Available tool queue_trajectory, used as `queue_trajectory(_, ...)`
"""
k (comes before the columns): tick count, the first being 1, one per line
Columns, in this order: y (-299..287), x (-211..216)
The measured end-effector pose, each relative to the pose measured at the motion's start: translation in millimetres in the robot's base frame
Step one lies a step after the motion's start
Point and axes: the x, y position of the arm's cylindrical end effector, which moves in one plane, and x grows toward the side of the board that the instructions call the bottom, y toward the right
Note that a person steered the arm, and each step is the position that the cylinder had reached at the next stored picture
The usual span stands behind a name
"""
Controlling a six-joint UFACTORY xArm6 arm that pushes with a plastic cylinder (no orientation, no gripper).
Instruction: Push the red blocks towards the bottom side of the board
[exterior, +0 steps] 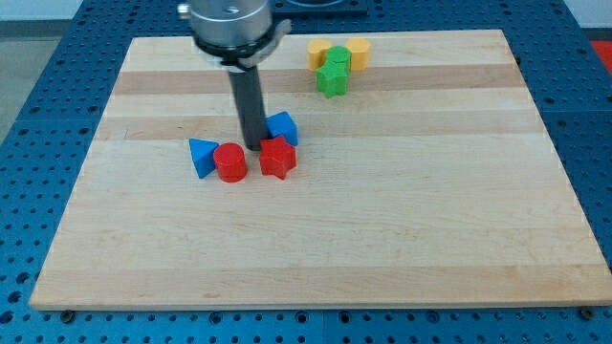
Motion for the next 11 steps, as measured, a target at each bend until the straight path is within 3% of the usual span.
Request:
queue_trajectory(1,35,-2)
queue_trajectory(2,32,-2)
queue_trajectory(4,-50,-20)
queue_trajectory(5,-54,1)
queue_trajectory(10,49,53)
queue_trajectory(11,48,76)
